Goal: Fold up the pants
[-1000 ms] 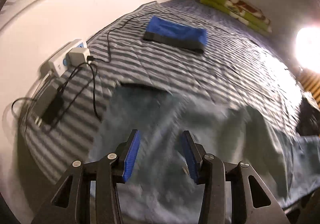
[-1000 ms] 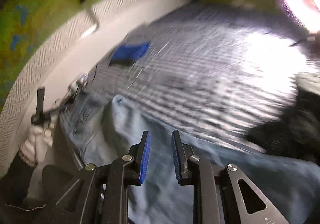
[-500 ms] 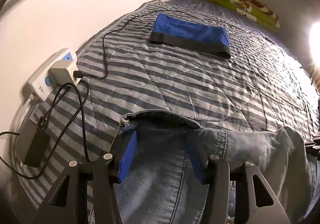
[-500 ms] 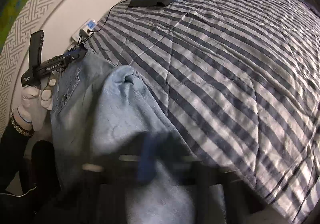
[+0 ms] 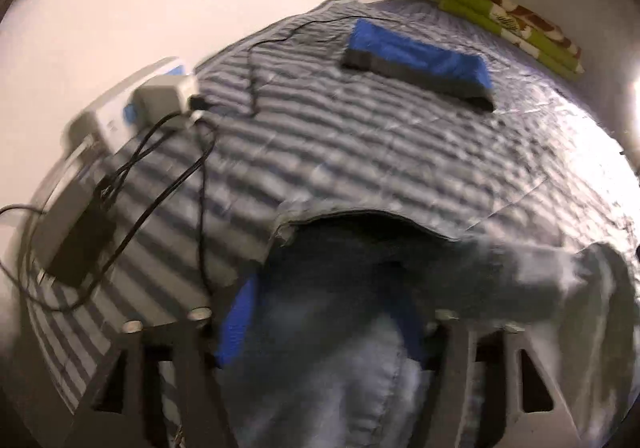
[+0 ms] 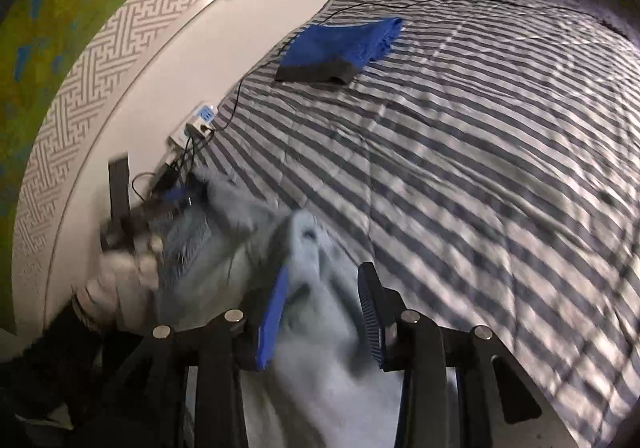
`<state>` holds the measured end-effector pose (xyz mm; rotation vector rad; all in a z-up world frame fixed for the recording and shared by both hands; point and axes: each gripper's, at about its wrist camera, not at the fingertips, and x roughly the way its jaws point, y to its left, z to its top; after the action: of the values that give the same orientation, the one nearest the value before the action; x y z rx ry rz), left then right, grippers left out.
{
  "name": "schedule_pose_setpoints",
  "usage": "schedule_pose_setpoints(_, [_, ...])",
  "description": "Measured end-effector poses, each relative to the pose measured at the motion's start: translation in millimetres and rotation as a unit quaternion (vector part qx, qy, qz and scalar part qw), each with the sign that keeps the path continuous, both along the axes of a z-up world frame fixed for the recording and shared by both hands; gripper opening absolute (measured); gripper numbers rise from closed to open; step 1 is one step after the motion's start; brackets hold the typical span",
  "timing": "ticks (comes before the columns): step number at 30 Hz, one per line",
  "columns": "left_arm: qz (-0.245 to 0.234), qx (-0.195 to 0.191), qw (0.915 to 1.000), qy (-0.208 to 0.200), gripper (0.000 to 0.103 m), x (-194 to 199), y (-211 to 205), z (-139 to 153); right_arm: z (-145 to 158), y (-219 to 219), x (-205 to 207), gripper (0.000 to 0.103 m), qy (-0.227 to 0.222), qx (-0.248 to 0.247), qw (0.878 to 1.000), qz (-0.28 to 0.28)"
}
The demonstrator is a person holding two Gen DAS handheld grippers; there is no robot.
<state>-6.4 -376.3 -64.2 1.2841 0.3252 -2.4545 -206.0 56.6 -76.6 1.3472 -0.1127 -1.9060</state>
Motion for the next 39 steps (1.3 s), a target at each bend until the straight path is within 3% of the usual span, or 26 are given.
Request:
schedule_pose_setpoints(3, [0.003,0.018,0.9998,-0.003,0.074,1.3,-6.5,2.0,-20.6,-16.0,-12.1,0.034,-0.035,0.015,0.999,0.01])
schedule_pose_setpoints(7, [0.012,-0.039,0.9991,0.009,0.067,9.6,0.0,26.6,-24.3,-18.8,9.4,0.033,-0.027,0.021,0.999,0.021])
schedule_pose_setpoints(8, [0.013,-0.037,0.999,0.021,0.067,12.2,2.1,36.4,-21.0,-16.4,19.7,0.03,-0.016,0.018,0.999,0.023])
schedule_pose_setpoints(9, [0.006,-0.026,0.9988,0.04,0.067,13.8,7.1,49.3,-17.8,-17.0,31.1,0.018,-0.006,0.021,0.999,0.03])
schedule_pose_setpoints(12, [-0.052,-0.01,0.9971,0.055,0.067,-1.6,35.8,67.3,-18.6,-22.4,49.1,0.011,-0.01,0.022,0.999,0.044])
schedule_pose_setpoints(15, [-0.123,-0.006,0.9916,0.04,0.067,-27.8,72.5,60.1,-20.5,-28.4,59.6,0.011,-0.013,0.015,0.998,0.057])
schedule_pose_setpoints(19, [-0.152,-0.044,0.9873,-0.012,0.067,-52.7,96.4,21.5,-21.2,-24.7,57.6,0.015,-0.017,0.006,0.998,0.06])
schedule_pose_setpoints(20, [-0.154,-0.05,0.9868,-0.008,0.067,-52.8,95.9,16.1,-20.4,-21.9,54.1,0.019,-0.022,-0.005,0.998,0.059])
schedule_pose_setpoints(23, [-0.162,-0.088,0.9828,0.011,0.067,-44.1,105.3,6.3,-21.9,-8.8,32.5,0.04,-0.058,-0.067,0.995,0.038])
schedule_pose_setpoints(26, [-0.161,-0.082,0.9834,0.017,0.067,-42.6,101.7,7.3,-37.8,-7.4,1.3,0.04,-0.132,-0.131,0.982,0.02])
schedule_pose_setpoints(30, [-0.161,-0.077,0.9837,0.02,0.067,-43.2,100.5,9.0,-62.3,-27.4,-21.2,0.039,-0.183,-0.142,0.973,-0.002])
schedule_pose_setpoints(31, [-0.16,-0.072,0.9842,0.023,0.067,-43.3,98.2,9.8,-65.7,-33.1,-21.2,0.034,-0.182,-0.135,0.974,-0.005])
schedule_pose_setpoints(32, [-0.158,-0.065,0.9849,0.025,0.067,-42.6,96.1,10.4,-65.5,-38.1,-18.7,0.005,-0.172,-0.124,0.977,-0.01])
schedule_pose_setpoints(37, [-0.146,-0.007,0.9877,0.055,0.064,-39.3,75.8,18.3,-7.1,-18.3,11.0,0.002,-0.001,-0.134,0.99,-0.034])
schedule_pose_setpoints(39, [-0.121,0.009,0.9912,0.053,0.047,-46.6,63.5,20.3,-16.4,-15.5,-1.3,0.003,-0.006,-0.067,0.996,-0.055])
